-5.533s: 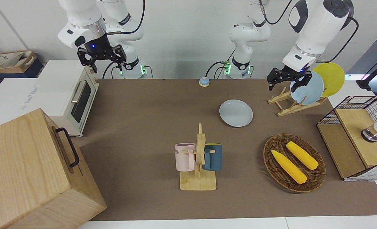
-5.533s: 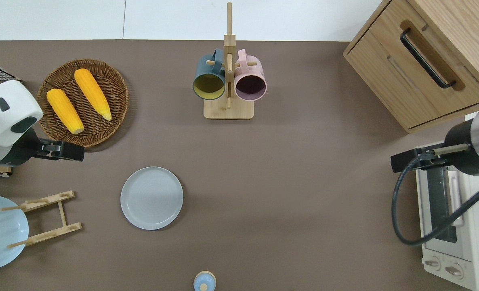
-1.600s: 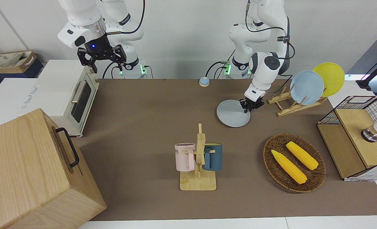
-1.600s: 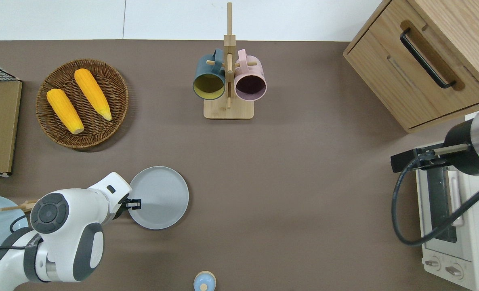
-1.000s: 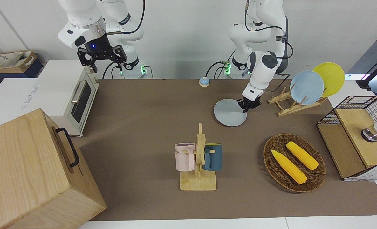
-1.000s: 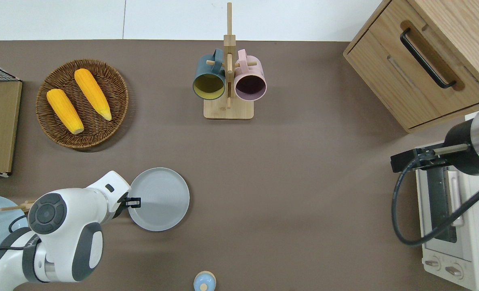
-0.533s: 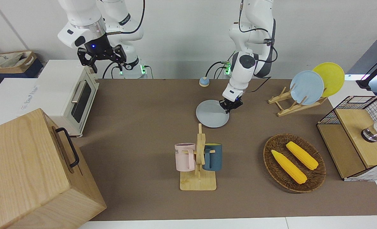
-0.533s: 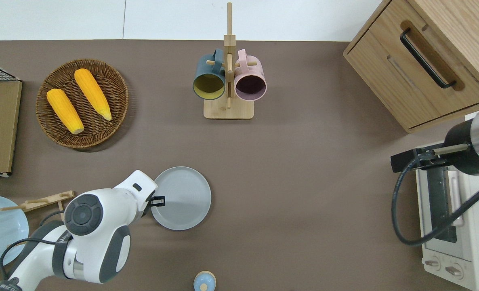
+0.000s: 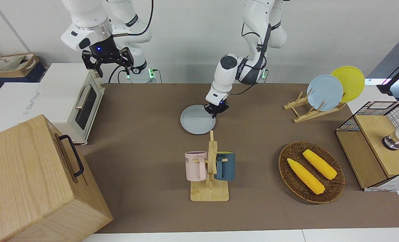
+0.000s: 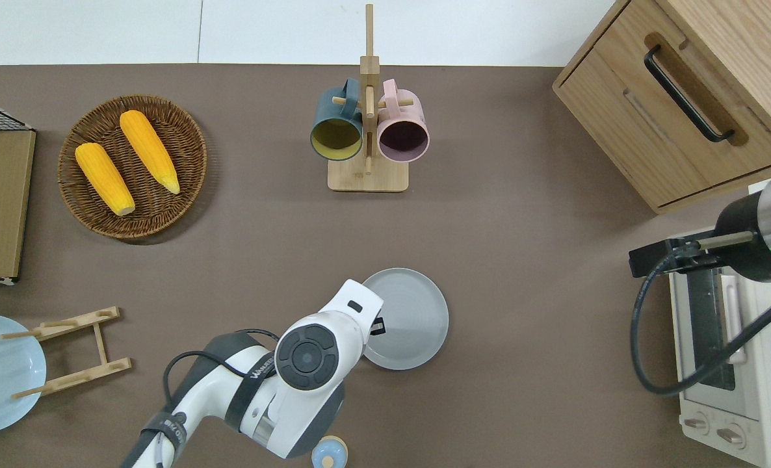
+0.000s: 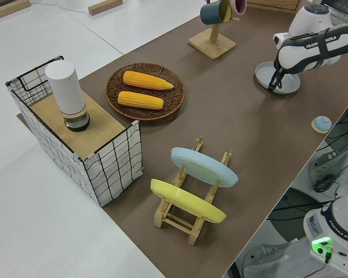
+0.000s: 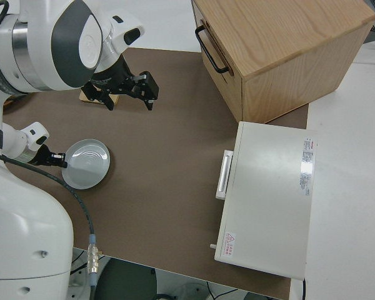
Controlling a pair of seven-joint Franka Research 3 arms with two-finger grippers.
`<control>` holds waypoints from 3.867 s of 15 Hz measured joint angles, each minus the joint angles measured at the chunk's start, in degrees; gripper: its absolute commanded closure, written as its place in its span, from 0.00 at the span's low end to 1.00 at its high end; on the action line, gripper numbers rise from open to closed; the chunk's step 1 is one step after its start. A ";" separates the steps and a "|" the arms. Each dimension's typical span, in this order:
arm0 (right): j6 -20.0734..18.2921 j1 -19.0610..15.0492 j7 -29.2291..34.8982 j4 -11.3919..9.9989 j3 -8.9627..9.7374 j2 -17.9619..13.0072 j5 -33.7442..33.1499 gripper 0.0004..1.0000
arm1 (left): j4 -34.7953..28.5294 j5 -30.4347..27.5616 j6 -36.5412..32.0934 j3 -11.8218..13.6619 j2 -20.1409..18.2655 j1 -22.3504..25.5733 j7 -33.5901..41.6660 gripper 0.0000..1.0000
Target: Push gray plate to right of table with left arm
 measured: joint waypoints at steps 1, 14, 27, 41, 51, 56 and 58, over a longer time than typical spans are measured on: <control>0.00 0.00 0.00 0.00 0.00 0.00 0.00 0.02 | 1.46 0.00 0.03 -0.07 1.14 -1.14 -1.52 1.00; 0.00 0.00 0.00 0.00 0.00 0.00 0.00 0.02 | 20.72 0.04 0.03 -1.22 15.76 -11.84 -17.95 1.00; 0.00 0.00 0.00 0.00 0.00 0.00 0.00 0.02 | 33.67 0.07 -10.69 0.62 21.42 -15.20 -20.21 0.35; 0.00 0.00 0.00 0.00 0.00 0.00 0.00 0.02 | 19.78 0.09 -30.29 2.03 -1.17 6.94 14.58 0.21; 0.00 0.00 0.00 0.00 0.00 0.00 0.00 0.02 | 26.69 0.15 -44.19 2.46 -7.37 28.93 39.95 0.01; 0.00 0.00 0.00 0.00 0.00 0.00 0.00 0.02 | 33.50 3.16 -46.10 3.62 -7.37 30.09 41.06 0.01; 0.00 0.00 0.00 0.00 0.00 0.00 0.00 0.02 | 34.50 5.42 -47.56 3.61 -7.33 30.08 42.30 0.01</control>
